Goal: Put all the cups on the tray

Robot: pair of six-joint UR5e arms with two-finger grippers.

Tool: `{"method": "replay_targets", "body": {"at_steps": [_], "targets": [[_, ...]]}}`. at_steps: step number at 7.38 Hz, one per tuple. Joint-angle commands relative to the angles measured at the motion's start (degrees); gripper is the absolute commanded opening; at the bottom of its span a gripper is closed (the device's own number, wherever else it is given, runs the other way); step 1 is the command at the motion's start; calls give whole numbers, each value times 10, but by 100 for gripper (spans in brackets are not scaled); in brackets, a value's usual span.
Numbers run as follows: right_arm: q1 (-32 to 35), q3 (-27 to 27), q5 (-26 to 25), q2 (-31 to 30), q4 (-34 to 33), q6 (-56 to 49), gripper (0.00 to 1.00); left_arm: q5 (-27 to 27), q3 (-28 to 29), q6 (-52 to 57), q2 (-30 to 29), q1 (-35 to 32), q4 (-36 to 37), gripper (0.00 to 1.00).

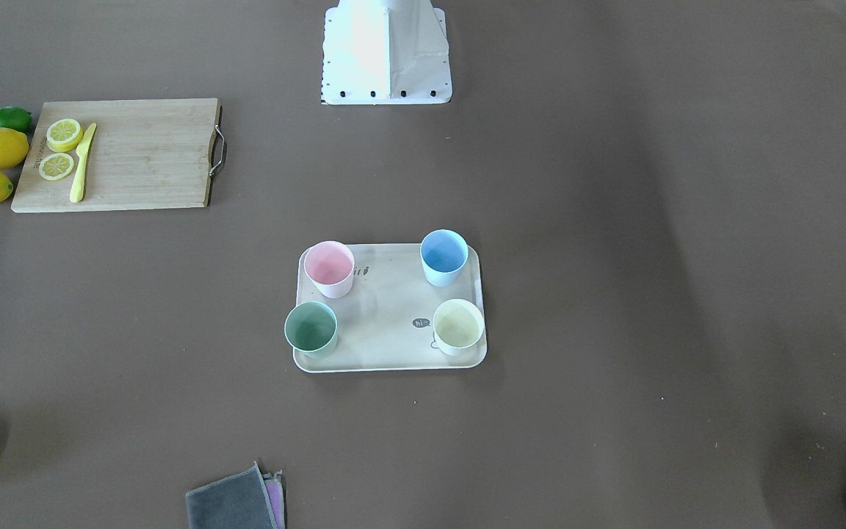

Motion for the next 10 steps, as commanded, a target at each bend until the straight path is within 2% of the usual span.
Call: {"method": "replay_targets", "body": {"at_steps": [1, 10], "targets": [[-1, 3, 0, -1, 6, 0, 100, 0, -2, 0, 0, 1, 0, 98], [-5, 5, 5, -1, 7, 0, 100, 0, -14, 1, 0, 0, 0, 98]]}}
